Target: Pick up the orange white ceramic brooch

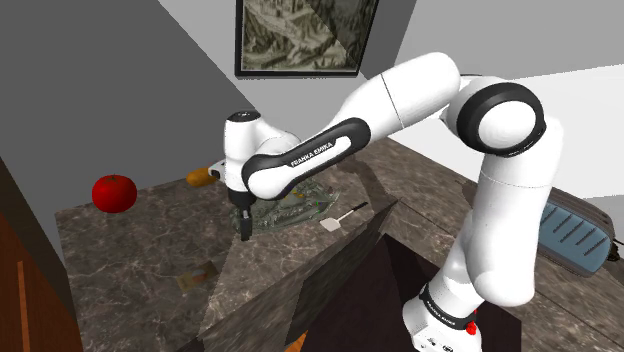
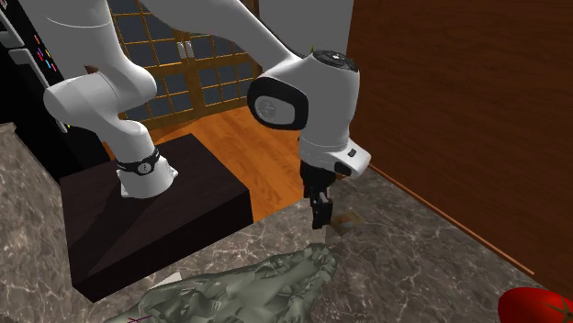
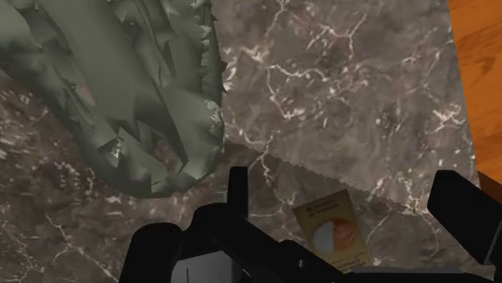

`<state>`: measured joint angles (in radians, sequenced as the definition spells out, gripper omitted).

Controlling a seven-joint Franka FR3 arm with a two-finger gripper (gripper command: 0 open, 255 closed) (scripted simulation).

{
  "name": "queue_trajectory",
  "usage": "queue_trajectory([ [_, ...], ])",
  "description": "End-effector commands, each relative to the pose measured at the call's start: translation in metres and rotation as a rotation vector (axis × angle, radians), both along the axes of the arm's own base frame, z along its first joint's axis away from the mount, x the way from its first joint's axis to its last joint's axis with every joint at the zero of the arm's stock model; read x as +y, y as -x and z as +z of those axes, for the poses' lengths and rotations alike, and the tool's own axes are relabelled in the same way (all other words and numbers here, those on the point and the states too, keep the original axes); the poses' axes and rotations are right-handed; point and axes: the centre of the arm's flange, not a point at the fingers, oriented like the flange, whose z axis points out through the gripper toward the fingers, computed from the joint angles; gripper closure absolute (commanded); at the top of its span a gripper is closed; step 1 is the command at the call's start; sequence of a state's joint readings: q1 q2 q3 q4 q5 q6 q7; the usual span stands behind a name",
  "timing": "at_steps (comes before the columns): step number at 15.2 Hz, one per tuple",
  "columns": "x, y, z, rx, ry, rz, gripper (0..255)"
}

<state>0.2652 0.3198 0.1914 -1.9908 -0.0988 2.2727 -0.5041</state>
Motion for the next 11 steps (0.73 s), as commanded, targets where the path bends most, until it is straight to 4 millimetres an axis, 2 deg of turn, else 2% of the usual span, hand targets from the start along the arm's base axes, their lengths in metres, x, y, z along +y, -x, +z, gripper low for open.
queue_trajectory([
  [1, 0.018, -0.005, -0.015, -0.004, -0.005, 0.052, 0],
  [11, 0.126, -0.020, -0.081, -0.024, -0.026, 0.305, 0],
])
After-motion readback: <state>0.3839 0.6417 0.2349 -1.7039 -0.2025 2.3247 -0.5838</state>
